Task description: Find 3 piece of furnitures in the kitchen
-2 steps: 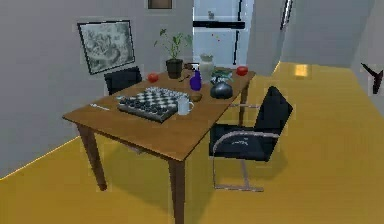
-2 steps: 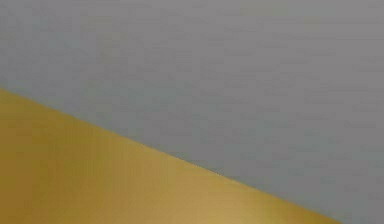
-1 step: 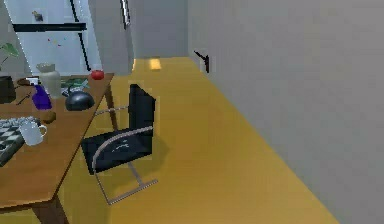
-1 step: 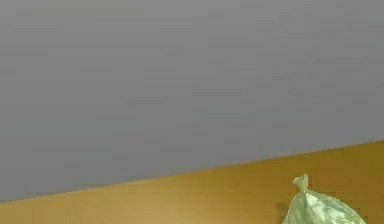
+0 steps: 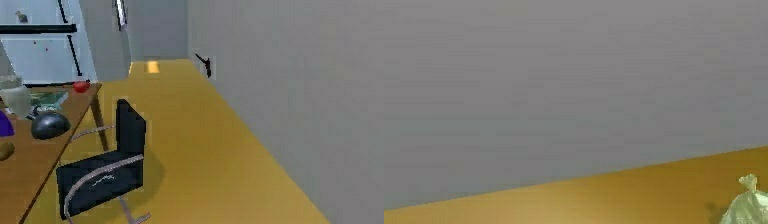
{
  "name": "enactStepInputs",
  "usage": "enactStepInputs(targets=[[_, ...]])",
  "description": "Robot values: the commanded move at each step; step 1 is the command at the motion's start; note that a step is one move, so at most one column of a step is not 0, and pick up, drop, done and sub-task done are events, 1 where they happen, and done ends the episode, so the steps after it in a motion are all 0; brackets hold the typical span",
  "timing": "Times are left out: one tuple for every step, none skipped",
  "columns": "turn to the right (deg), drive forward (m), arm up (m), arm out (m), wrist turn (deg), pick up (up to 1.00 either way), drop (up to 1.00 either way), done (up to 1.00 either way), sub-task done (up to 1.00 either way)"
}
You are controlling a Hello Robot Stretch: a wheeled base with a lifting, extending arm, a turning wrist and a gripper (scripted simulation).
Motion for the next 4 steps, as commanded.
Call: enactStepInputs(targets=[[-27.0,0.00,0.00,0.00,0.0,0.00,0.00,0.00,0.00],[0.0,0.00,0.00,0.00,0.0,0.00,0.00,0.00,1.00],[-45.0,0.00,0.00,0.00,0.0,0.00,0.00,0.00,0.00],[-45.0,0.00,0.00,0.00,0.0,0.00,0.00,0.00,0.00]])
